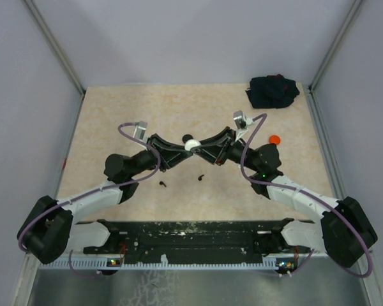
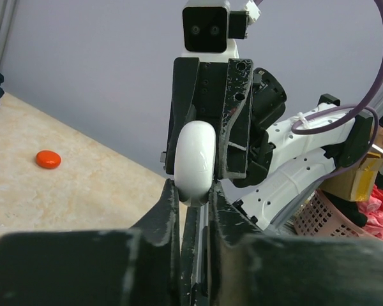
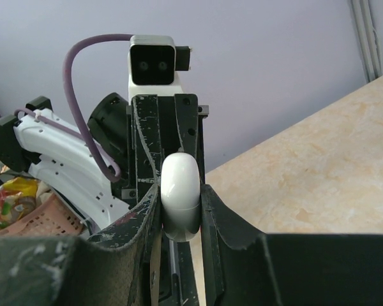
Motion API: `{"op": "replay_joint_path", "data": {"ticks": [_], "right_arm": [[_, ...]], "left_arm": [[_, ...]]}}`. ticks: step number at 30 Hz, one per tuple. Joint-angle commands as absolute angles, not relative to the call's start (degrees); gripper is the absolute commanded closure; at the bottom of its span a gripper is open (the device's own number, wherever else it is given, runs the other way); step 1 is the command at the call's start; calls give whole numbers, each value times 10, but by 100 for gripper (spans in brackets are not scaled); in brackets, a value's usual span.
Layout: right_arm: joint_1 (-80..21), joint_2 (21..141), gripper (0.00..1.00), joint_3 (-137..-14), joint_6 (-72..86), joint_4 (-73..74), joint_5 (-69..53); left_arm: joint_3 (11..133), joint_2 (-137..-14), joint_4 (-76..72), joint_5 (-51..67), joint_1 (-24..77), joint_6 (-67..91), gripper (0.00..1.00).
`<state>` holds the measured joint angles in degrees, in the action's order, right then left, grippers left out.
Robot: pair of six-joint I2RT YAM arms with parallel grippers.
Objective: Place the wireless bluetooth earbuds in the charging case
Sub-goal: Open the charging case.
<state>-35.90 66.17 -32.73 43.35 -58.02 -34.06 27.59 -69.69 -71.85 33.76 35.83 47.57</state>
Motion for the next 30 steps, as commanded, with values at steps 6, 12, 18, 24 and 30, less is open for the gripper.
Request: {"op": "replay_joint_path", "data": {"ticks": [6, 12, 18, 24, 30], "right_arm": [[-372, 654, 72, -372, 389, -533, -387], [-364, 648, 54, -410, 343, -449, -439], [-348, 639, 51, -443, 292, -363, -479], [-342, 628, 54, -453, 263, -320, -510], [-341, 625, 63, -451, 257, -316, -528]], "left_arm": [[283, -645, -677, 374, 359, 417, 100], [309, -608, -549, 413, 351, 351, 100], [340, -586, -433, 445, 346, 292, 100], [362, -587, -376, 467, 342, 271, 100], [370, -597, -360, 476, 340, 266, 100]]}}
